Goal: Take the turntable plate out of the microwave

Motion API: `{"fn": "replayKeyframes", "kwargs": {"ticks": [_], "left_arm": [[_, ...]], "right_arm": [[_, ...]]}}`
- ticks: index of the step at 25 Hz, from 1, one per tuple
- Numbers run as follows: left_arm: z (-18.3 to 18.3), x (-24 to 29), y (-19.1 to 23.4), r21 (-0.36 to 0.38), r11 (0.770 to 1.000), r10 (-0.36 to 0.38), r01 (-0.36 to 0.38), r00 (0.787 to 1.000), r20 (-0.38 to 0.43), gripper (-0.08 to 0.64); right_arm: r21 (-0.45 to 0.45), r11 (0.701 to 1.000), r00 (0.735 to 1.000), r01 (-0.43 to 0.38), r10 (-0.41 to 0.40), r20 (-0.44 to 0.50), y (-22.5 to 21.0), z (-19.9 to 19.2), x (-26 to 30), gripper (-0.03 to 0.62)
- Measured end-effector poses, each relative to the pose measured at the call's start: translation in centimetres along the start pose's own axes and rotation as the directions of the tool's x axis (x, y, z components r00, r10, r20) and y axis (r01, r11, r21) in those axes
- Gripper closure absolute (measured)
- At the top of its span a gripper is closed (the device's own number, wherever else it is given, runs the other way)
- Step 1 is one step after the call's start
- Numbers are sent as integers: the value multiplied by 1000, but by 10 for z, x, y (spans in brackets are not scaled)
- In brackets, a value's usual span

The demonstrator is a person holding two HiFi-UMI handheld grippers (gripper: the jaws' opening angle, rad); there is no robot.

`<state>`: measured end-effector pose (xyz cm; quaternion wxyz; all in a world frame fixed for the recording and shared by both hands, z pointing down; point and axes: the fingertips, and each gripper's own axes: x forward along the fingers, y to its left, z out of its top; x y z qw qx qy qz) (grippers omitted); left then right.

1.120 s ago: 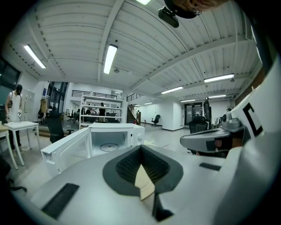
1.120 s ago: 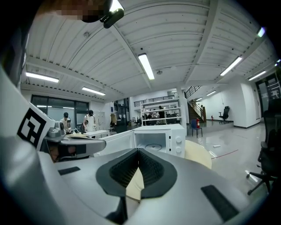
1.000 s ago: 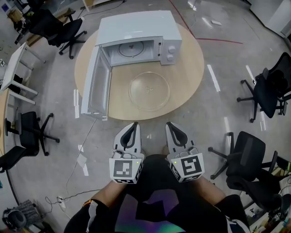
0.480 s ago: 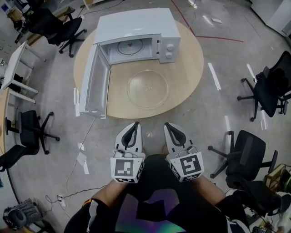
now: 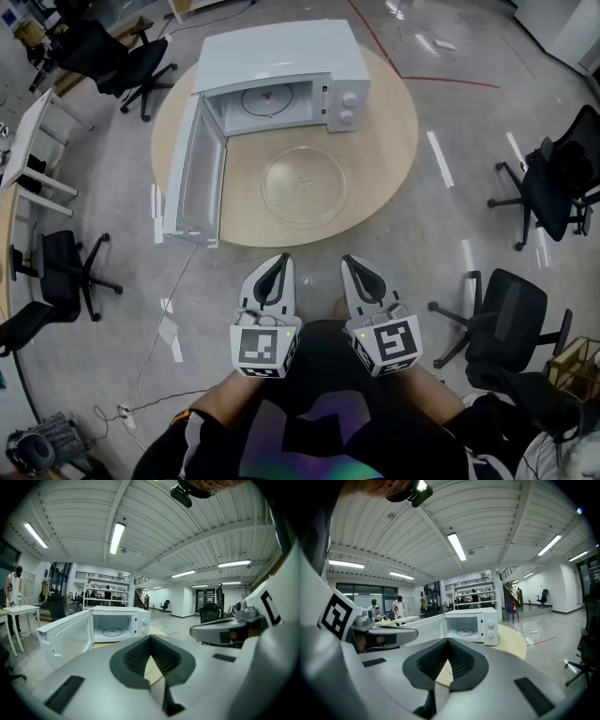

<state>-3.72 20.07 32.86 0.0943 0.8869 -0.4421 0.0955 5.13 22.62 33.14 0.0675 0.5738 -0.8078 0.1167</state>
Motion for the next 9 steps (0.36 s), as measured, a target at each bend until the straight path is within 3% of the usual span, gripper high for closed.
{"fn": "replayKeyframes", "kwargs": {"ticks": [9], "left_arm": [[3, -3, 2, 6, 1000, 0, 0, 1000, 6, 512]], "right_arm": [[-3, 1000, 1000, -2, 2, 5, 4, 2, 1, 577]]}}
